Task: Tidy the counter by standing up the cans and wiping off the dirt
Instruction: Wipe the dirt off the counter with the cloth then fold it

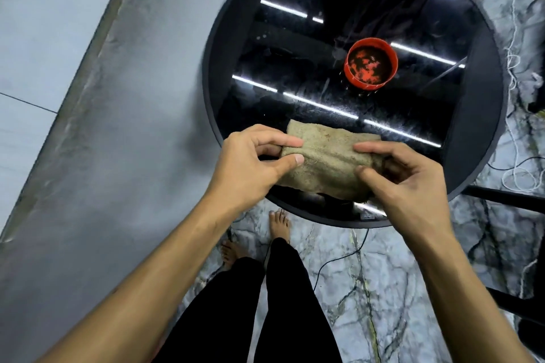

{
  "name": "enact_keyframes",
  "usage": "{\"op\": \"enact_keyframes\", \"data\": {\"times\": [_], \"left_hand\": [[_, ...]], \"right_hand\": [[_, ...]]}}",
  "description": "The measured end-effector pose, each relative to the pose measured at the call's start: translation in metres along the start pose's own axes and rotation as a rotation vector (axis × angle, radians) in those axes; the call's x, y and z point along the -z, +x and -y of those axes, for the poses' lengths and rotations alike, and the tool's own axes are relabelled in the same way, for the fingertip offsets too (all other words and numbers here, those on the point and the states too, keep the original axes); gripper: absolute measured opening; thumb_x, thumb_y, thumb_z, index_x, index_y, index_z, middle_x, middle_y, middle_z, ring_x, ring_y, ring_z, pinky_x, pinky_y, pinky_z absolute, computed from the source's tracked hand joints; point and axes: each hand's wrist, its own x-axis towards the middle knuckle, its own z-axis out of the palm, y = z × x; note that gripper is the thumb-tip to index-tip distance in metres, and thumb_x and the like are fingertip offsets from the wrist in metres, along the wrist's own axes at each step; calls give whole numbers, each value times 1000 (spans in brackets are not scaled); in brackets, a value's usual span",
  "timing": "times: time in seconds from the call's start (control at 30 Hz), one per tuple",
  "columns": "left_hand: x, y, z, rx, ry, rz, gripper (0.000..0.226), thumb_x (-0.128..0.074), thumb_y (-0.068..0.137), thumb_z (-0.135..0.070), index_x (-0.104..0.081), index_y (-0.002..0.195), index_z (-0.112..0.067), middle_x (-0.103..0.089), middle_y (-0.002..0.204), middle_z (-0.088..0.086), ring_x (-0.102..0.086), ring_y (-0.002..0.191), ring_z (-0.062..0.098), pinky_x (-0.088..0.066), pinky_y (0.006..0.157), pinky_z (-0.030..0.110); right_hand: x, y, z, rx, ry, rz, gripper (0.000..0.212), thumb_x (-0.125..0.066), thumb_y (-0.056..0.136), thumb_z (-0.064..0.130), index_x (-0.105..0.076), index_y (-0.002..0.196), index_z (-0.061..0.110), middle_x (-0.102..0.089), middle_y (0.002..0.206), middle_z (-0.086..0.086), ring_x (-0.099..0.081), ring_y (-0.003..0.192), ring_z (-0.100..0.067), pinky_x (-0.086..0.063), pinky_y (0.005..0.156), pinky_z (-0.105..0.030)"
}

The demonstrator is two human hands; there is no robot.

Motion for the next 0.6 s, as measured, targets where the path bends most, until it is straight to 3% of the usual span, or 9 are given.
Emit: {"op": "enact_keyframes", "data": {"times": [0.1,0.33,0.47,0.6], "left_hand": [[18,-16,-12,-2,-32,-50,24,-90,78,-21,-83,96,-35,-72,106,-15,-69,94,5,-54,78,16],[65,-61,-34,-38,-100,-234,24,-90,77,-16,-83,97,-29,-72,104,-14,-72,91,7,-60,82,21],[90,-88,-40,-28,-153,-358,26,-90,77,-15,-83,96,-32,-70,104,-16,-73,90,12,-63,82,31],[117,-118,-44,-46,-223,-489,27,-89,77,-12,-83,97,-29,-70,104,-11,-74,92,10,-64,78,27]], "right_hand": [[-7,-2,24,53,-14,51,41,-74,83,-5,-80,100,32,-75,109,6,-71,102,-10,-54,74,-16],[-38,-6,84,163,-65,203,43,-74,81,-7,-80,100,31,-73,108,10,-68,105,-7,-52,77,-12],[-62,-7,117,216,-80,317,43,-72,82,-7,-80,102,30,-74,109,8,-68,108,-10,-57,85,-24],[-91,-9,146,270,-95,448,43,-71,82,-9,-80,103,27,-74,108,4,-70,106,-14,-61,84,-38]]}}
